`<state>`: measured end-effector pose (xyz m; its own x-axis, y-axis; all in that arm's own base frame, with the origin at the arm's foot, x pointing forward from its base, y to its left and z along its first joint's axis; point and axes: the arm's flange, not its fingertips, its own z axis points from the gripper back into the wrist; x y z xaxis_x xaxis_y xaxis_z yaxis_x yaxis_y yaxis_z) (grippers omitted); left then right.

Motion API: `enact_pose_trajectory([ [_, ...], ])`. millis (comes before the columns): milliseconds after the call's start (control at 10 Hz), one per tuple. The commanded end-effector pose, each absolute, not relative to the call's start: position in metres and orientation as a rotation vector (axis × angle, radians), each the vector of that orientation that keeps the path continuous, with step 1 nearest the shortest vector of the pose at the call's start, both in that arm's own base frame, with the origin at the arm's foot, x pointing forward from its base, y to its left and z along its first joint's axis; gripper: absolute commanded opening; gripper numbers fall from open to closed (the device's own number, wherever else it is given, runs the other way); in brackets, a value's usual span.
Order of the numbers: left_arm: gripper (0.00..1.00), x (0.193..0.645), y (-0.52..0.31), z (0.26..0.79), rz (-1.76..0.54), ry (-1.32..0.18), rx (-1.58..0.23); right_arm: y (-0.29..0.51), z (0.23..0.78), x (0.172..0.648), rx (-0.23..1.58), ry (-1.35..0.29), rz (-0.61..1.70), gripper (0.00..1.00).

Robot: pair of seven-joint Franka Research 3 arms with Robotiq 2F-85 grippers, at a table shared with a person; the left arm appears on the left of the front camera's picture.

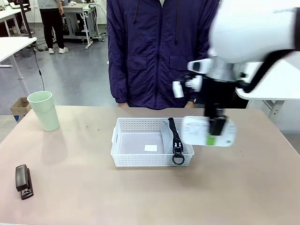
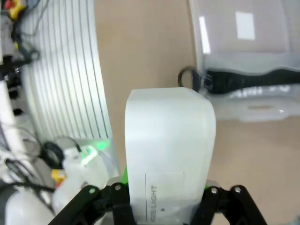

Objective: Efficiently arrange items inside the basket to fit them all.
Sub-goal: Pick up the Digital clock and place it inside the Organizing basket.

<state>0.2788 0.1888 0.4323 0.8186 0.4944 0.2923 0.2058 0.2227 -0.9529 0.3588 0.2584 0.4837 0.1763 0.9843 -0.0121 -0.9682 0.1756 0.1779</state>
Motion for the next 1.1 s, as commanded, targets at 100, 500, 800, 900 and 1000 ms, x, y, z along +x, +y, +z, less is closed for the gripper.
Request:
enact_pose_trajectory([
  [100, 1.0, 0.277, 0.189, 0.433, 0.198, -0.645, -1.363, 0.347, 0.471, 0.388, 0.123, 0.124, 1.215, 0.52],
  [500, 1.0, 0.277, 0.189, 0.433, 0.198, -0.645, -1.363, 0.418, 0.438, 0.416, 0.018, -0.037, 1.018, 0.52],
  [800, 1.0, 0.277, 0.189, 0.433, 0.198, -0.645, -1.363, 0.434, 0.404, 0.434, -0.144, -0.042, 1.002, 0.52],
  [900, 1.0, 0.277, 0.189, 0.433, 0.198, -0.645, -1.363, 0.435, 0.397, 0.439, -0.169, -0.055, 1.027, 0.52],
  [1000, 1.0, 0.277, 0.189, 0.433, 0.198, -0.645, -1.363, 0.434, 0.39, 0.445, -0.18, -0.07, 1.065, 0.52],
])
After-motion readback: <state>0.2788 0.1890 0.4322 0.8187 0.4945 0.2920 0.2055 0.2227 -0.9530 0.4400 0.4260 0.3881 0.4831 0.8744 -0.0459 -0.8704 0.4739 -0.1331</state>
